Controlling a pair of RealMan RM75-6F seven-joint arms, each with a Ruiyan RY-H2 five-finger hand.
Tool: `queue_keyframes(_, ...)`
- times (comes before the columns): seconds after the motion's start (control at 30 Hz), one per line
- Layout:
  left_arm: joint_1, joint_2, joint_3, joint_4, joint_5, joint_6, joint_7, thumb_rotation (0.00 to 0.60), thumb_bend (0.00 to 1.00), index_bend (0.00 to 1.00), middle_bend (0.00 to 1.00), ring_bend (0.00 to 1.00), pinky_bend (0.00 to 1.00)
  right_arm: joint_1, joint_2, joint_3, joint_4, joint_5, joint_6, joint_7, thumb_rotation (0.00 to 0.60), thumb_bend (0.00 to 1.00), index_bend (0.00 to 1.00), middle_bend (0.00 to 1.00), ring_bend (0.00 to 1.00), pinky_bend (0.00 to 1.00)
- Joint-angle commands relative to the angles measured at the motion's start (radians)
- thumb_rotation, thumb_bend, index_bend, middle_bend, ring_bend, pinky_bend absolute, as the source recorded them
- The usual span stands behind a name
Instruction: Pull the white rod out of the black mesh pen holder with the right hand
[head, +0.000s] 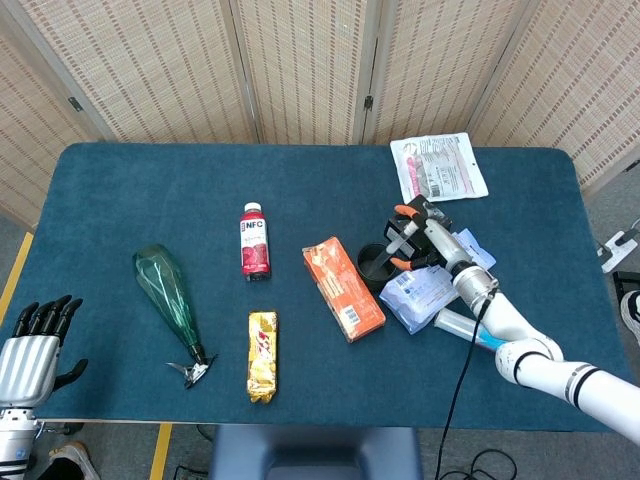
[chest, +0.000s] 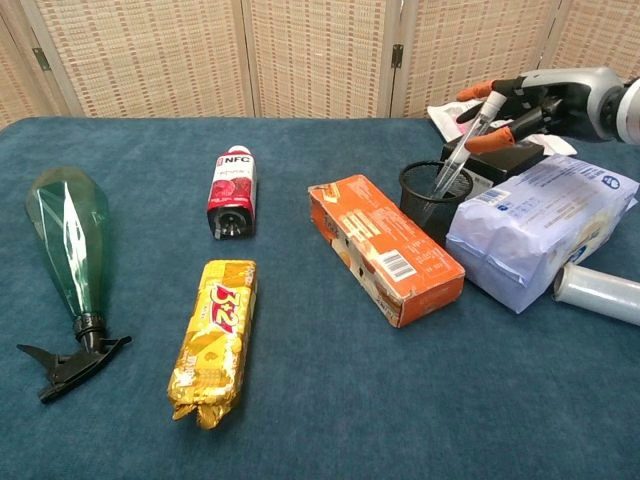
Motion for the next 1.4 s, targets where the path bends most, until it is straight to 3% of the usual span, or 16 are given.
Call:
queue_keyframes(0.03, 0.001, 0.001, 0.001, -0.001, -0.002, 0.0, 0.001, 0.6, 0.25, 0.16, 0.15, 0.16, 0.14, -0.024, -0.032, 0.026, 0.002, -0.216, 0.013, 0.284, 0.598, 0.18, 0.08, 0.15, 0.0, 0.0)
queue_keyframes(0.17, 0.001, 0.001, 0.001, -0.001, -0.003, 0.0, 0.002, 0.6, 0.25, 0.16, 0.15, 0.16, 0.14, -0.029, -0.027, -0.027, 0.004, -0.396, 0.126, 0.535, 0.6, 0.2, 0.08, 0.17, 0.0, 0.0)
queue_keyframes(0.37, -0.004, -0.002, 0.0, -0.002, -0.002, -0.004, 0.006, 0.6, 0.25, 0.16, 0.15, 0.16, 0.14, 0.013, -0.01, -0.165, 0.041, -0.604, 0.325, 0.845, 0.6, 0.2, 0.08, 0.19, 0.01, 0.0)
queue_keyframes(0.67, -0.001, -0.007, 0.003, 0.008, -0.009, -0.006, -0.003, 0.6, 0.25, 0.16, 0.15, 0.16, 0.14, 0.078, 0.004, -0.272, 0.016, -0.668, 0.442, 0.923, 0.6, 0.2, 0.08, 0.19, 0.01, 0.0)
queue_keyframes(0.87, 0.002, -0.006, 0.004, 0.019, -0.009, -0.004, -0.016, 0.6, 0.25, 0.16, 0.15, 0.16, 0.14, 0.079, 0.028, -0.28, 0.006, -0.604, 0.457, 0.783, 0.6, 0.2, 0.08, 0.18, 0.01, 0.0)
queue_keyframes(1.07, 0.006, -0.005, 0.007, 0.02, -0.007, 0.0, -0.022, 0.6, 0.25, 0.16, 0.15, 0.16, 0.14, 0.057, 0.106, -0.27, -0.049, -0.509, 0.398, 0.309, 0.6, 0.2, 0.08, 0.18, 0.01, 0.0)
queue_keyframes(1.2, 0.006, -0.005, 0.008, 0.016, -0.004, 0.002, -0.022, 0.6, 0.25, 0.16, 0.15, 0.16, 0.14, 0.046, 0.157, -0.27, -0.14, -0.409, 0.325, 0.01, 0.6, 0.2, 0.16, 0.19, 0.01, 0.01)
queue_keyframes(1.4, 0.007, -0.002, 0.01, 0.012, 0.006, 0.004, -0.024, 0.6, 0.25, 0.16, 0.15, 0.16, 0.14, 0.037, 0.137, -0.265, -0.18, -0.284, 0.289, -0.198, 0.6, 0.2, 0.21, 0.19, 0.01, 0.02)
